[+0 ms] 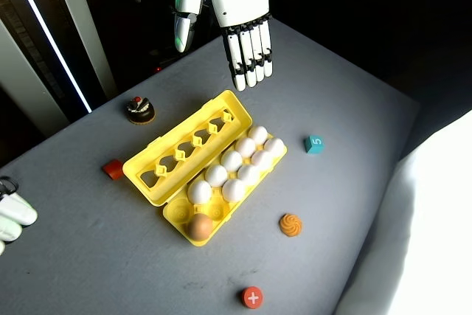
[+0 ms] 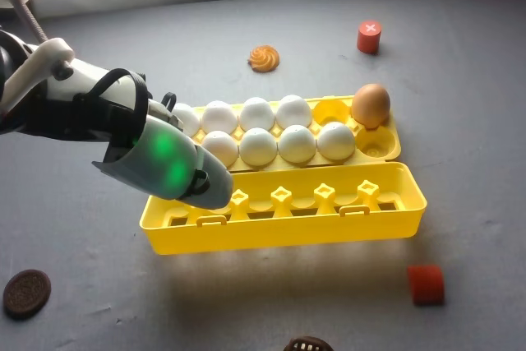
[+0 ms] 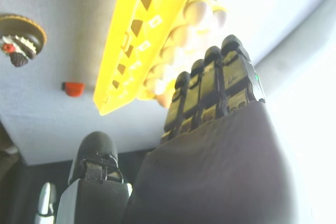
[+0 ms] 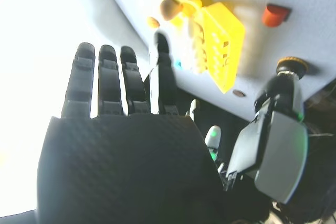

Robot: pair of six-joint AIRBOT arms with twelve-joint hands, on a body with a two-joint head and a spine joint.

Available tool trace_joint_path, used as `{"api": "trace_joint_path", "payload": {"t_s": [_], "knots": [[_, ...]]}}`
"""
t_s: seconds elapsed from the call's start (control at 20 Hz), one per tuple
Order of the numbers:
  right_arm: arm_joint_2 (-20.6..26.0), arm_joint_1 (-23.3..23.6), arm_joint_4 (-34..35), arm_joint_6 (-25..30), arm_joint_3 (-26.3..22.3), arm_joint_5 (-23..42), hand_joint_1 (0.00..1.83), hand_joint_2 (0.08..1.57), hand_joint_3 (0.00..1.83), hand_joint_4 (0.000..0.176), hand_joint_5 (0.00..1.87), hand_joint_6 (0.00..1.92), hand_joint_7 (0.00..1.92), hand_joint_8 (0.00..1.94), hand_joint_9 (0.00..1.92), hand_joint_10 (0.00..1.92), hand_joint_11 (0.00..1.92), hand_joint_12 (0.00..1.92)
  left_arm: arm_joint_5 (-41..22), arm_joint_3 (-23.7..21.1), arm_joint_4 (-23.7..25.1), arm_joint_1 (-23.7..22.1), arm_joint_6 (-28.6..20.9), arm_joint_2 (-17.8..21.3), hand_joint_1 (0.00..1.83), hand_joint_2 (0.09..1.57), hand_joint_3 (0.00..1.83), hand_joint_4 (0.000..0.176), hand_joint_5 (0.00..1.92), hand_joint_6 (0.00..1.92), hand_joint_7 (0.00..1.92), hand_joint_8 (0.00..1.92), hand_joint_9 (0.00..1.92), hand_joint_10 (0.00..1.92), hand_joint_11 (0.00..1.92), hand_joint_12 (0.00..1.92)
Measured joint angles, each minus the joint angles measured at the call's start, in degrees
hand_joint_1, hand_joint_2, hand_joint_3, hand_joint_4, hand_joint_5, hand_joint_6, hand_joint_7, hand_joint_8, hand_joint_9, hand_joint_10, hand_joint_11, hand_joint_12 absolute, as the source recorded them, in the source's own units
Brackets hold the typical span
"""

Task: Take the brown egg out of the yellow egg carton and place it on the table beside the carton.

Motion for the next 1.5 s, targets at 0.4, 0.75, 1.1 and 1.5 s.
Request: {"api": "trace_joint_path", "payload": {"t_s": [0.4, 0.75, 1.1, 1.5], "knots": [[-7.28, 1.09, 6.67, -0.87, 4.00, 1.07, 0.66, 0.79, 0.02, 0.128, 0.98, 0.05, 0.00, 0.00, 0.00, 0.00, 0.00, 0.00, 0.00, 0.00, -0.63, 0.00, 0.02, 0.00, 0.00, 1.20, 0.00, 0.000, 0.00, 0.00, 0.00, 0.00, 0.00, 0.00, 0.00, 0.00], [-18.45, 1.51, 17.64, -1.64, 14.29, 9.49, 0.66, 0.88, 0.05, 0.176, 0.76, 0.00, 0.00, 0.00, 0.00, 0.00, 0.00, 0.00, -1.49, 0.02, 0.90, 0.00, 0.66, 0.35, 0.00, 1.21, 0.00, 0.000, 0.00, 0.00, 0.00, 0.00, 0.00, 0.00, 0.00, 0.00], [-29.90, 1.44, 20.11, -1.51, 22.38, 14.73, 0.44, 1.00, 0.07, 0.176, 0.45, 0.00, 0.00, 0.00, 0.00, 0.00, 0.00, 0.00, -1.31, 0.11, 1.33, 0.00, 0.68, 0.31, 0.00, 1.20, 0.00, 0.000, 0.00, 0.00, 0.00, 0.00, 0.00, 0.00, 0.00, 0.00], [-42.07, -1.81, 23.71, -0.20, 32.89, 16.35, 0.51, 1.03, 0.05, 0.176, 0.47, 0.01, 0.00, 0.00, 0.00, 0.00, 0.00, 0.00, 0.04, -0.24, 2.49, 0.00, -1.40, 0.31, 0.00, 1.19, 0.00, 0.000, 0.00, 0.00, 0.00, 0.00, 0.00, 0.00, 0.00, 0.00]]}}
